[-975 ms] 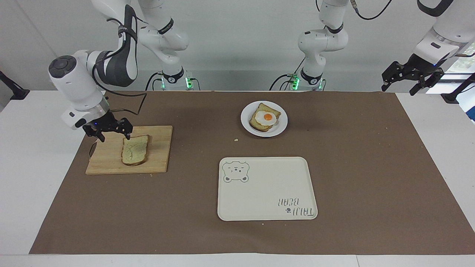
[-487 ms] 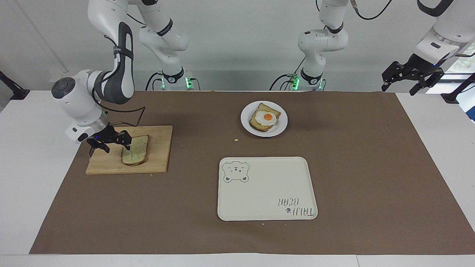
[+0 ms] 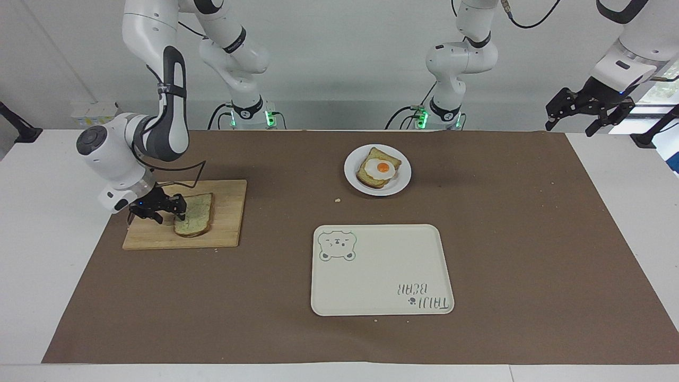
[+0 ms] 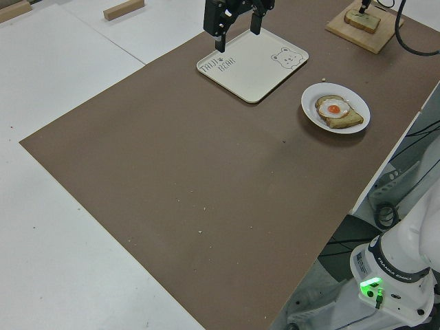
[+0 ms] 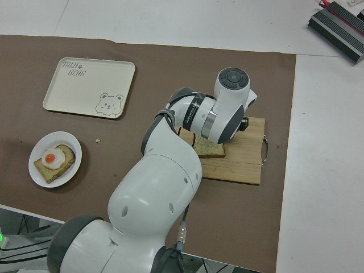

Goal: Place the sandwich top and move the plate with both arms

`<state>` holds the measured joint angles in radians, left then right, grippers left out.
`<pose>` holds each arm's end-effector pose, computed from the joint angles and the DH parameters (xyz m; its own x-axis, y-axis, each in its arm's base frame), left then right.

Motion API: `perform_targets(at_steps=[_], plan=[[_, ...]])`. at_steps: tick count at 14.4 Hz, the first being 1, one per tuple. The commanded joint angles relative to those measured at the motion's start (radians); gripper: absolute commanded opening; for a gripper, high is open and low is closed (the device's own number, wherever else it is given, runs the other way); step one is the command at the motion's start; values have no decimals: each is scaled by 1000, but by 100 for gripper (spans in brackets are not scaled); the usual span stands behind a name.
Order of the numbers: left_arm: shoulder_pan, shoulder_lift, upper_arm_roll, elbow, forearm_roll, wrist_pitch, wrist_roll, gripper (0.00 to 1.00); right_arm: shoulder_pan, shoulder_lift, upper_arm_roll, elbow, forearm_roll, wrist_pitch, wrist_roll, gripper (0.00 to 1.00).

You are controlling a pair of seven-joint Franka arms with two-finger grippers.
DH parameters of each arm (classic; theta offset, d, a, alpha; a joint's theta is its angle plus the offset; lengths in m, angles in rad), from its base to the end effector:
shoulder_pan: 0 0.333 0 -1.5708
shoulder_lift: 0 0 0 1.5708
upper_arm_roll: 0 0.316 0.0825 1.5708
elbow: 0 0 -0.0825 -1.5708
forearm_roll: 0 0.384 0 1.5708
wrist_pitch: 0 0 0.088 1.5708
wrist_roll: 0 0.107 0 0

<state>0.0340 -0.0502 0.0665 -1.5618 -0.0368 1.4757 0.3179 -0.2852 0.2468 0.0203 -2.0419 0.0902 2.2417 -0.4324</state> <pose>0.5268 0.0499 0.6478 0.9755 -0.2191 -0.0216 -0.2178 -0.9747 0.0493 0.5639 -0.1505 0.3179 0.9939 0.1096 -0.0141 0.1080 -0.9904 -0.0867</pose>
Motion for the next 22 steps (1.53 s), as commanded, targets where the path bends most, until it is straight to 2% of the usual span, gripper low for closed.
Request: perform_targets(at_steps=[1,4,5,7,15,17,22], plan=[[9,-13,-8,-4,14,-15,10,100,-17,-3,12,-41,32,28,-35,42],[9,-13,-8,-4,15,-15,10,100,-14,-4,10,-76,82,62,-36,2],[9,-13,-8,-4,14,-15,10,100,-14,-4,10,-75,82,53,-34,0],[9,-13,-8,-4,14,-15,10,100,-17,-3,12,-55,85,33,-35,0],[9,-13,-8,-4,15,-15,10,100,-3,-43,23,106,88,-210,52,0],[9,-13,-8,-4,14,-15,10,100,10,-57,24,150,173,-281,69,0],[9,-13,-8,-4,14,-15,10,100,95,-136,30,200,201,-405,271,0]])
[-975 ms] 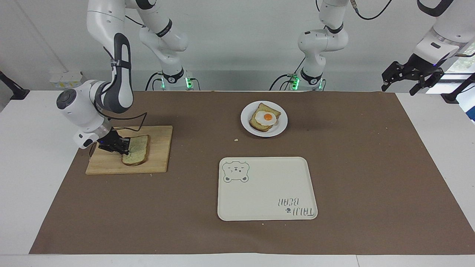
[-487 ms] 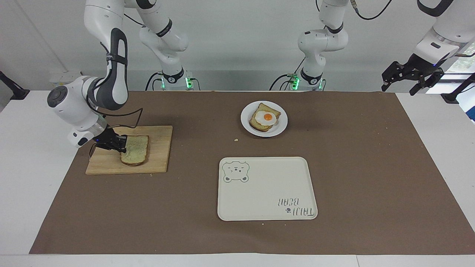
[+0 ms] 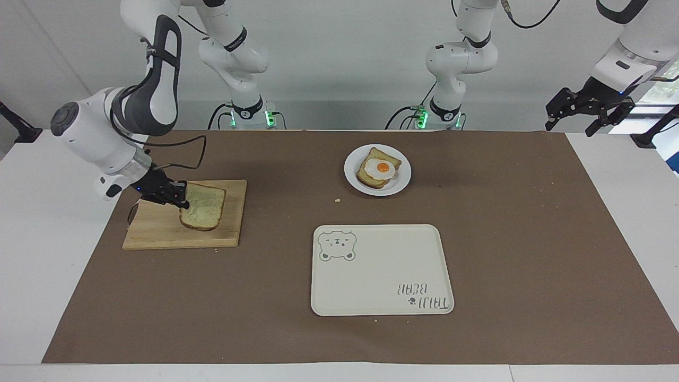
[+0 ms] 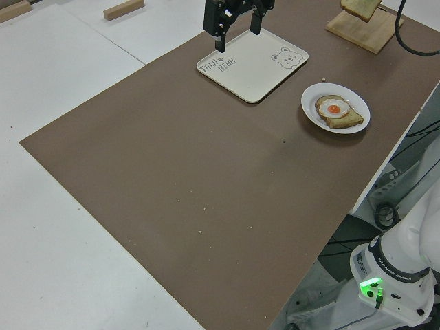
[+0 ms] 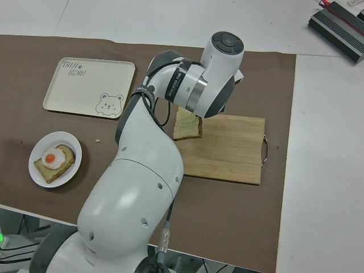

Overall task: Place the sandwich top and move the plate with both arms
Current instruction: 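Carry the bread slice with the right gripper over the egg on the plate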

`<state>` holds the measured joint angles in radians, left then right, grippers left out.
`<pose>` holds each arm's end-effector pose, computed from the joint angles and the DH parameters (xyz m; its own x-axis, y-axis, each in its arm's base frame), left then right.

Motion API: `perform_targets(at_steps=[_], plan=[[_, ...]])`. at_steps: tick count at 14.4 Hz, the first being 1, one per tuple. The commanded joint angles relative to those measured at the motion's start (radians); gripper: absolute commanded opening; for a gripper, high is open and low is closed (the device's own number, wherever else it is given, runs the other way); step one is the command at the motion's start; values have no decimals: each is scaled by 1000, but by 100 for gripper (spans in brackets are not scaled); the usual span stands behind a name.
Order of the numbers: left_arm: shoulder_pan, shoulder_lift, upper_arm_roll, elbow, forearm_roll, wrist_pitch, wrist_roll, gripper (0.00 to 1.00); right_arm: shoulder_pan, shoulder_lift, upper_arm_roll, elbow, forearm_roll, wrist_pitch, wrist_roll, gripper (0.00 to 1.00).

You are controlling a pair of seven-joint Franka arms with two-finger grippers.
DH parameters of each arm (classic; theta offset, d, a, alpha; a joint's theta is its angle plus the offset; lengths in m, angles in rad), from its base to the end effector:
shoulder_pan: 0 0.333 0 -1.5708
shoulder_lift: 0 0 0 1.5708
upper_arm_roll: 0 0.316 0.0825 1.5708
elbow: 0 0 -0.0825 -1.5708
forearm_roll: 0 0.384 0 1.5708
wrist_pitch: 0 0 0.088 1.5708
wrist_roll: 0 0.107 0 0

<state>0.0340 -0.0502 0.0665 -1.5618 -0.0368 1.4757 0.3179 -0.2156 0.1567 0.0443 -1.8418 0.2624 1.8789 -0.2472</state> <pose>0.5268 0.0499 0.6478 0.9755 -0.2191 -0.0216 -0.2178 -0.9747 0.0493 0.5846 -0.0823 0.4339 0.9978 -0.0103 -0.0658 -0.0275 -0.9633 -0.2669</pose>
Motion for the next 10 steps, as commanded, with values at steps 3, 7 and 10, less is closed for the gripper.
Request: perform_targets(at_steps=[3,7,10], plan=[[9,-13,-8,-4,15,-15,10,100,93,-94,6,-25,69,-80,219,0],[9,-13,-8,-4,14,-15,9,100,183,-158,8,-149,118,31,418,0],[9,-13,-8,-4,15,-15,10,100,254,-184,6,-207,165,75,488,0]])
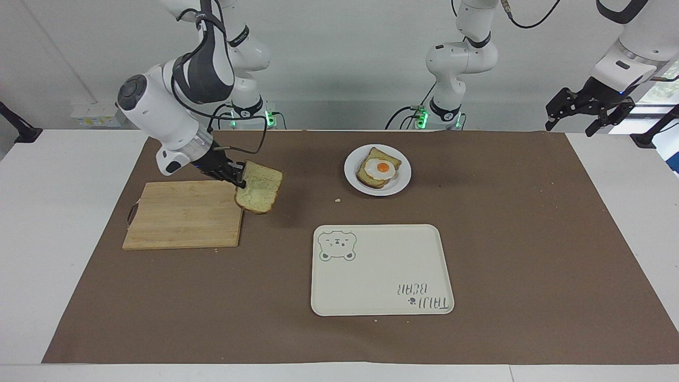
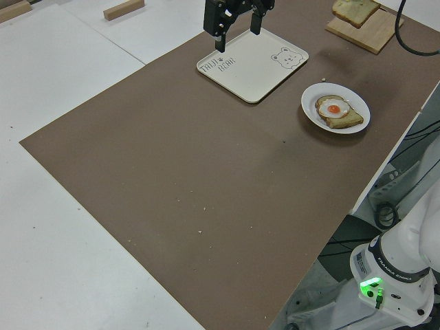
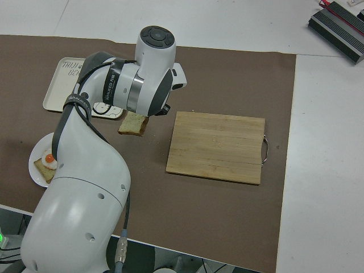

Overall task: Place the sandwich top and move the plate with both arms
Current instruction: 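Carry the bread slice with the right gripper over the egg on the plate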

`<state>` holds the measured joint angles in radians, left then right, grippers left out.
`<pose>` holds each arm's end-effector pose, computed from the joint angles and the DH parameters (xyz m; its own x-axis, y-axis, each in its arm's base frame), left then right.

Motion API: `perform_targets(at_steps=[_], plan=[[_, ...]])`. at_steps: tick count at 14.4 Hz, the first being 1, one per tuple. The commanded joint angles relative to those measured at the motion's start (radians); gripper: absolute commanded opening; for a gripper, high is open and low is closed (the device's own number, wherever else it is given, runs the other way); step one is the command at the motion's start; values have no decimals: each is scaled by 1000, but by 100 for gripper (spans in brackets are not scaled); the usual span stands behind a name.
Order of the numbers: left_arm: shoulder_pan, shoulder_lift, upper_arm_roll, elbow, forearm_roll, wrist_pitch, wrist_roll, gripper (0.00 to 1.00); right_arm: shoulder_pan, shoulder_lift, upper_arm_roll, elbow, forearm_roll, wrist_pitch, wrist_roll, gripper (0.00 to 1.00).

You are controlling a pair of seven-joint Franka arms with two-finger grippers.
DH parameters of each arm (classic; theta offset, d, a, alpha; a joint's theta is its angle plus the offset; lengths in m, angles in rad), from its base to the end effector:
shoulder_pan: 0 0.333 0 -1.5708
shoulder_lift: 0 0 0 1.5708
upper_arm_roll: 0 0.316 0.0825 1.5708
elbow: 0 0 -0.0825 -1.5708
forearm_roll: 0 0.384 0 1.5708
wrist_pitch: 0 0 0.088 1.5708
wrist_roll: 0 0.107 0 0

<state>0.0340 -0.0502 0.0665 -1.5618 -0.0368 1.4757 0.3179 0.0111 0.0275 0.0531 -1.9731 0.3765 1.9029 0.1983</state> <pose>0.5268 0.0499 0.6478 0.9755 -0.2191 -0.0216 -0.2178 -0.9747 0.0493 0.5510 0.0619 0.4512 0.9536 -0.2398 -0.1822 -0.2867 -0.9079 -0.3057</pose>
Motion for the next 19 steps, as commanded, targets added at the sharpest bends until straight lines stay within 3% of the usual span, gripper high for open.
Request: perform_targets(at_steps=[1,5,9,14,19], plan=[[9,-13,-8,-4,14,-15,9,100,44,-58,-1,-98,71,74,49,0],[9,-13,-8,-4,15,-15,10,100,209,-100,-1,-191,147,227,234,0],[9,-13,-8,-4,14,-15,9,100,352,-103,-1,-213,159,314,430,0],[9,-13,-8,-4,14,-15,10,100,555,-101,-1,-306,219,521,663,0],[9,-13,-8,-4,14,-15,9,100,622,-129,-1,-352,222,532,812,0]])
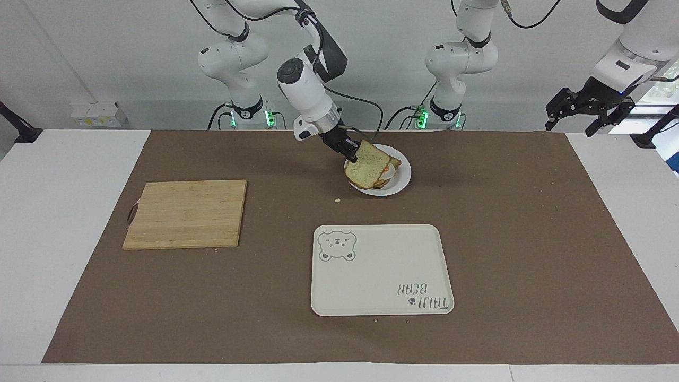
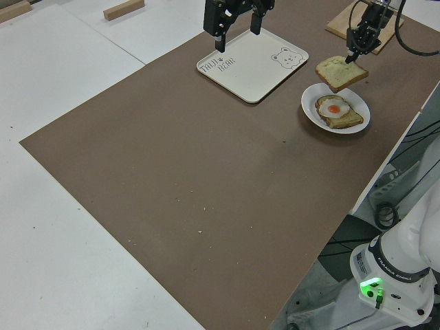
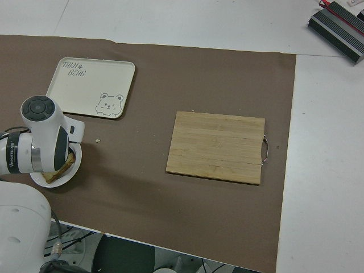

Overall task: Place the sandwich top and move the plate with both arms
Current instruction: 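Carry the bread slice with the right gripper over the egg on the plate, then lower the bread onto the egg and open the right gripper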

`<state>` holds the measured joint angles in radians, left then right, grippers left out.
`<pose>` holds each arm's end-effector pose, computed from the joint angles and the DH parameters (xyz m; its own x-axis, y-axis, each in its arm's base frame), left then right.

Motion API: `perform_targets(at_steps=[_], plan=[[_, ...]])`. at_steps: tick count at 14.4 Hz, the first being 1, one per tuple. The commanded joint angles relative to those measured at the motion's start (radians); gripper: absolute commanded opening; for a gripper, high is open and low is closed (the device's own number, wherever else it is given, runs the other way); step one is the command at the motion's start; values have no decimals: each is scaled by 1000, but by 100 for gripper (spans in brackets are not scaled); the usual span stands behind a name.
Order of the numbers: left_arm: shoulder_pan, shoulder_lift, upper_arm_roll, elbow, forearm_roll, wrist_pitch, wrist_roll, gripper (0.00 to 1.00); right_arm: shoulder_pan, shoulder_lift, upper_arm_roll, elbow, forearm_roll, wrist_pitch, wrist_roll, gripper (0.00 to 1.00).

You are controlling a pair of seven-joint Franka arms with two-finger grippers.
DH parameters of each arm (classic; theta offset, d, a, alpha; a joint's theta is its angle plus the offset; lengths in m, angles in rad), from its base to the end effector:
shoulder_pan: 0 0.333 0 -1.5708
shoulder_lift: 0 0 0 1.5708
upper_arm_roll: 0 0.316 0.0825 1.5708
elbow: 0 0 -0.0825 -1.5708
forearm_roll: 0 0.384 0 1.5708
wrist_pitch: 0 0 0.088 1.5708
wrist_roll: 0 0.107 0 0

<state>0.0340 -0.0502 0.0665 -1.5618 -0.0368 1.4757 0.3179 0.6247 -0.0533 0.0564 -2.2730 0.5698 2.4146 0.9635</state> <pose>0.5268 0.0499 0.6478 0.9755 -0.2191 -0.0216 -0.2178 -0.9747 0.0493 0.4090 0.3354 0.3993 0.7760 -0.5583 -0.2934 -0.6302 -0.7044 -0.3265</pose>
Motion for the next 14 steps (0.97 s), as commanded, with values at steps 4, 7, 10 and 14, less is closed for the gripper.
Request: perform_targets(at_steps=[4,7,10,14], plan=[[9,-13,-8,-4,15,-15,10,100,95,-14,-4,-121,110,190,64,0],[9,-13,-8,-4,15,-15,10,100,173,59,-4,-125,166,306,63,0],[9,-13,-8,-4,14,-15,9,100,176,72,-4,-125,167,310,57,0],[6,-13,-10,-4,11,-17,9,100,168,58,-6,-115,167,294,58,100]])
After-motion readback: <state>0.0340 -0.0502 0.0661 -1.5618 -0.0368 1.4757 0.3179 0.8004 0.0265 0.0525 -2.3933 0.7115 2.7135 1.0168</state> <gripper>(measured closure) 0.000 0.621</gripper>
